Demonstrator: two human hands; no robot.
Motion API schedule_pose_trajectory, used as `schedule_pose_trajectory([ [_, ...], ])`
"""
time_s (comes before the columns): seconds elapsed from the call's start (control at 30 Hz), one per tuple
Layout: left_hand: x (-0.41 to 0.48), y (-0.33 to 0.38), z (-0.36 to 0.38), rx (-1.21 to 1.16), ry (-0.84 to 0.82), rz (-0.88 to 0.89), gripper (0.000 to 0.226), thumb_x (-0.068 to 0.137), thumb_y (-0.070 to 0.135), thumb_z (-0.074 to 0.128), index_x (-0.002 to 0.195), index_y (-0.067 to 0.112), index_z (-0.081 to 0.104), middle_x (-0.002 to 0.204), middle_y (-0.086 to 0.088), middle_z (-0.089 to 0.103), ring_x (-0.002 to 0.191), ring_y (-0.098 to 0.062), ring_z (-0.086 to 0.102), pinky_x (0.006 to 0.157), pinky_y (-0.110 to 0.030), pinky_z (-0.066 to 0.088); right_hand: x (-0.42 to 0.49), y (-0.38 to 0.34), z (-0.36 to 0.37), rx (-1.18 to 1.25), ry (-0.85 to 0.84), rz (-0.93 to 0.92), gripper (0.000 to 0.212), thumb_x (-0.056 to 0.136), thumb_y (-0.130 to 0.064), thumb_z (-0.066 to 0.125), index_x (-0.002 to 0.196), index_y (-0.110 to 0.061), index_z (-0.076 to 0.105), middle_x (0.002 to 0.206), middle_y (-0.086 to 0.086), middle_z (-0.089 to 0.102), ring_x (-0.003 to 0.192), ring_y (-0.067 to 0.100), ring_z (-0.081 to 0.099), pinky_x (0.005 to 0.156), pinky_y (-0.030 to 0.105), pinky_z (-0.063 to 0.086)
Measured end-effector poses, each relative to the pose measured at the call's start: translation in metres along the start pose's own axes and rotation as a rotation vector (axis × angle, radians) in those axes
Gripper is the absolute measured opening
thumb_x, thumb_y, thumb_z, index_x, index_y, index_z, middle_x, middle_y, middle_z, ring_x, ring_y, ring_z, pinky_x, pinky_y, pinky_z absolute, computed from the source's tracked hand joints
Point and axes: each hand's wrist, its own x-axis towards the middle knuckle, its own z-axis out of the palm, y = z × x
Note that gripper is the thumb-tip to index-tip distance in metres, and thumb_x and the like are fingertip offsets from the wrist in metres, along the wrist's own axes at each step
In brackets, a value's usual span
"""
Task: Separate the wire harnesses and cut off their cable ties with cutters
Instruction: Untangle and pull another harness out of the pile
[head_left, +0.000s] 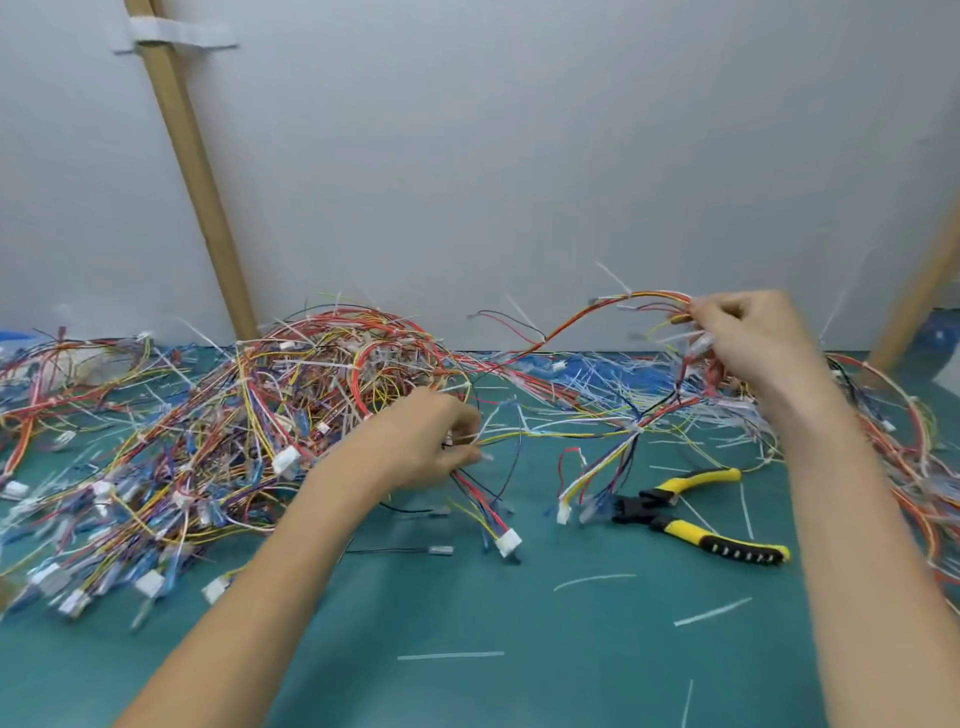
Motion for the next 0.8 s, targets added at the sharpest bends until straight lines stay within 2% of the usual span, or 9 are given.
schedule_pose_trajectory([
  [0.07,0.000,-0.004,-0.003,-0.028,0.069,0.018,0.027,0.097,0.034,0.062,0.078,0.016,0.057,0.075,-0.002,0.063,0.073,-0.024,0.055,0.068,-0.033,0.044,0.003,0.002,0.001,-0.288,0.003,-0.006,0.029,0.097,-0.028,0.055,0.092,-0.005,0.071,0.082,0.018,0.068,0.073,0.028,0.068,0.065,0.032,0.045],
  [0.13,-0.002,-0.007,-0.007,-0.065,0.123,0.042,0.028,0.099,0.030,0.059,0.073,0.021,0.053,0.067,0.000,0.063,0.065,-0.021,0.055,0.064,-0.032,0.044,0.002,-0.006,0.003,-0.543,0.010,-0.037,0.041,0.095,-0.036,0.061,0.127,-0.011,0.064,0.121,0.024,0.063,0.116,0.040,0.057,0.096,0.043,0.044],
  [0.17,-0.002,-0.009,-0.008,-0.083,0.137,0.051,0.027,0.099,0.029,0.060,0.073,0.019,0.055,0.066,0.001,0.065,0.064,-0.020,0.057,0.064,-0.032,0.045,-0.001,-0.014,0.005,-0.515,0.013,-0.094,0.049,0.093,-0.037,0.065,0.137,-0.016,0.058,0.131,0.020,0.059,0.124,0.039,0.052,0.104,0.044,0.041],
  [0.27,0.001,-0.009,-0.007,-0.207,0.178,0.038,0.012,0.095,0.025,0.066,0.088,0.016,0.068,0.076,0.002,0.071,0.074,-0.014,0.065,0.070,-0.032,0.050,-0.017,-0.041,0.017,-0.237,-0.071,-0.374,0.035,0.091,-0.032,0.069,0.125,-0.027,0.067,0.120,0.002,0.068,0.116,0.019,0.060,0.102,0.032,0.043],
  [0.33,0.002,-0.010,-0.005,-0.344,0.200,0.010,0.005,0.093,0.022,0.069,0.092,0.018,0.067,0.080,0.005,0.071,0.076,-0.007,0.065,0.068,-0.027,0.047,-0.026,-0.049,0.030,-0.169,-0.376,-0.412,0.025,0.092,-0.034,0.069,0.116,-0.026,0.073,0.110,-0.008,0.073,0.105,0.007,0.066,0.101,0.028,0.047],
  [0.4,0.002,-0.012,-0.006,-0.440,0.163,-0.029,0.007,0.093,0.025,0.069,0.090,0.021,0.064,0.081,0.003,0.072,0.076,-0.011,0.066,0.069,-0.029,0.049,-0.032,-0.048,0.045,-0.296,-0.701,-0.386,0.028,0.092,-0.042,0.067,0.114,-0.026,0.074,0.109,-0.013,0.074,0.103,0.003,0.067,0.103,0.032,0.049],
  [0.47,0.000,-0.015,-0.007,-0.513,0.126,-0.056,0.010,0.095,0.025,0.067,0.087,0.023,0.062,0.081,-0.002,0.072,0.074,-0.019,0.065,0.071,-0.033,0.051,-0.033,-0.040,0.055,-0.421,-0.860,-0.348,0.030,0.090,-0.049,0.068,0.111,-0.028,0.075,0.109,-0.016,0.074,0.104,0.002,0.067,0.103,0.033,0.049],
  [0.7,-0.002,-0.015,-0.010,-0.587,0.076,-0.098,0.006,0.097,0.016,0.063,0.092,0.018,0.062,0.094,-0.001,0.074,0.093,-0.018,0.068,0.088,-0.033,0.050,-0.035,-0.024,0.068,-0.497,-1.060,-0.240,0.040,0.083,-0.050,0.075,0.118,-0.031,0.070,0.106,-0.015,0.076,0.105,0.000,0.066,0.102,0.028,0.045],
  [0.8,-0.003,-0.012,-0.010,-0.606,0.064,-0.113,0.008,0.100,0.017,0.060,0.092,0.019,0.061,0.090,0.000,0.073,0.086,-0.012,0.065,0.084,-0.032,0.050,-0.038,-0.024,0.076,-0.480,-1.136,-0.231,0.040,0.082,-0.052,0.076,0.115,-0.030,0.072,0.099,-0.014,0.077,0.104,0.001,0.067,0.100,0.025,0.044],
])
